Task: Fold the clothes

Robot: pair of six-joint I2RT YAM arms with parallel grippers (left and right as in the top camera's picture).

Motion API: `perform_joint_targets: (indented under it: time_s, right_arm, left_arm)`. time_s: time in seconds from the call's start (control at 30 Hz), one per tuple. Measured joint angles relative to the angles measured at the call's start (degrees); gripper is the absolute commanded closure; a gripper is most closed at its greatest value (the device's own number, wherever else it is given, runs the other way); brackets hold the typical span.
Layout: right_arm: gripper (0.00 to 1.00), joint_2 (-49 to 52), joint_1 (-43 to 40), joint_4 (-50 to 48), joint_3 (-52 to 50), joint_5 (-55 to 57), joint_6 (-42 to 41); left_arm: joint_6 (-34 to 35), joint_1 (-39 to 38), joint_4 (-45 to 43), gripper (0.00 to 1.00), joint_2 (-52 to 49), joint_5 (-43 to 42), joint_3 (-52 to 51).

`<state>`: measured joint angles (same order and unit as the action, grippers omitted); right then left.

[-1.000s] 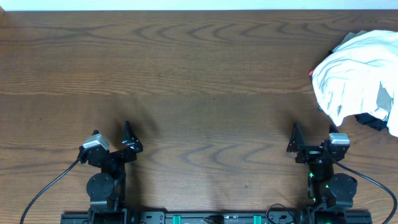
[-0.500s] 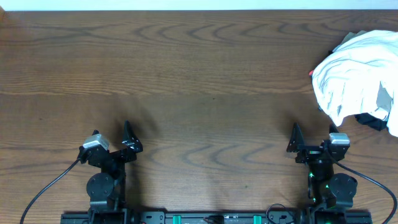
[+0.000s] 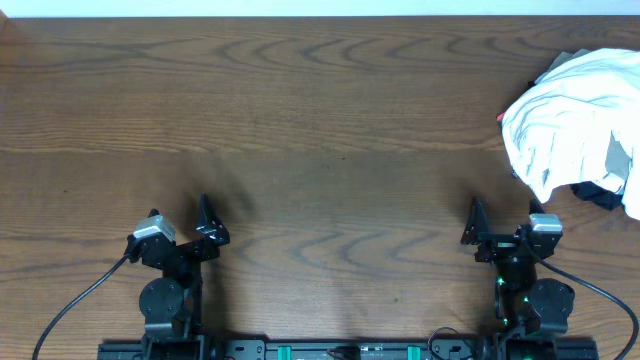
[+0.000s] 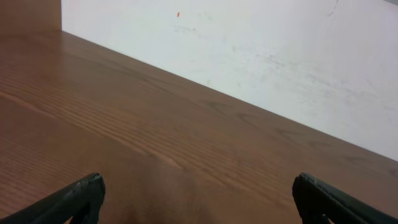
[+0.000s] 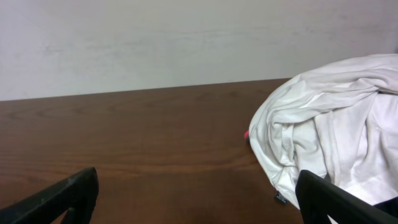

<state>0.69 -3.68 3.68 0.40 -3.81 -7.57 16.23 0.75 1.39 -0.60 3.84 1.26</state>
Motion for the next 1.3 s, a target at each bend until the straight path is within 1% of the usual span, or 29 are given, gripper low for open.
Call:
perform_joint_targets:
  time_s: [0.17, 0.23, 0.3, 0.37, 0.53, 0.6, 0.67, 0.73, 0.8, 0.9, 0.97, 1.07, 1.17, 1.3]
  right_arm:
    - [0.01, 0.0, 0.0, 0.0, 0.0, 0.0, 0.0]
    - [0.01, 0.0, 0.0, -0.1, 0.0, -0.9, -1.3]
    - [0.01, 0.0, 0.0, -0.4, 0.0, -3.1, -4.4]
    - [0.01, 0.0, 0.0, -0.9, 0.0, -7.8, -10.6]
    - [0.01, 0.0, 0.0, -1.7, 0.0, -18.4, -20.3]
    - [0.01, 0.0, 0.0, -3.7, 0.0, -21.6, -23.1]
    - [0.01, 0.0, 0.0, -8.6, 0.0, -25.5, -25.3]
    - [0.01, 0.0, 0.0, -11.6, 0.4, -28.1, -26.5]
    - [0.01, 0.0, 0.0, -12.0, 1.8, -29.7, -26.9]
    - [0.01, 0.6, 0.0, -6.3, 6.9, -29.2, -25.1]
    - [0.01, 2.0, 0.0, 0.4, 11.7, -26.7, -22.7]
    - [0.01, 7.7, 0.0, 11.7, 19.9, -19.4, -17.4]
    - [0.01, 16.8, 0.0, 18.2, 27.6, -11.6, -13.4]
    - [0.01, 33.1, -0.1, 26.2, 39.1, -1.4, -8.7]
  left_arm:
    - [0.0, 0.0, 0.0, 0.02, 0.0, 0.0, 0.0]
    - [0.0, 0.0, 0.0, 0.02, 0.0, 0.0, 0.0]
    - [0.0, 0.0, 0.0, 0.02, 0.0, 0.0, 0.0]
    - [0.0, 0.0, 0.0, 0.02, 0.0, 0.0, 0.0]
    - [0.0, 0.0, 0.0, 0.02, 0.0, 0.0, 0.0]
    - [0.0, 0.0, 0.0, 0.02, 0.0, 0.0, 0.0]
    - [0.0, 0.0, 0.0, 0.02, 0.0, 0.0, 0.0]
    - [0.0, 0.0, 0.1, 0.02, 0.0, 0.0, 0.1]
    - [0.0, 0.0, 0.1, 0.02, 0.0, 0.0, 0.1]
    - [0.0, 0.0, 0.2, 0.02, 0.0, 0.0, 0.1]
    - [0.0, 0.0, 0.2, 0.02, 0.0, 0.0, 0.1]
    - [0.0, 0.0, 0.2, 0.02, 0.0, 0.0, 0.1]
    - [0.0, 0.0, 0.2, 0.02, 0.0, 0.0, 0.2]
    - [0.0, 0.0, 0.2, 0.02, 0.0, 0.0, 0.2]
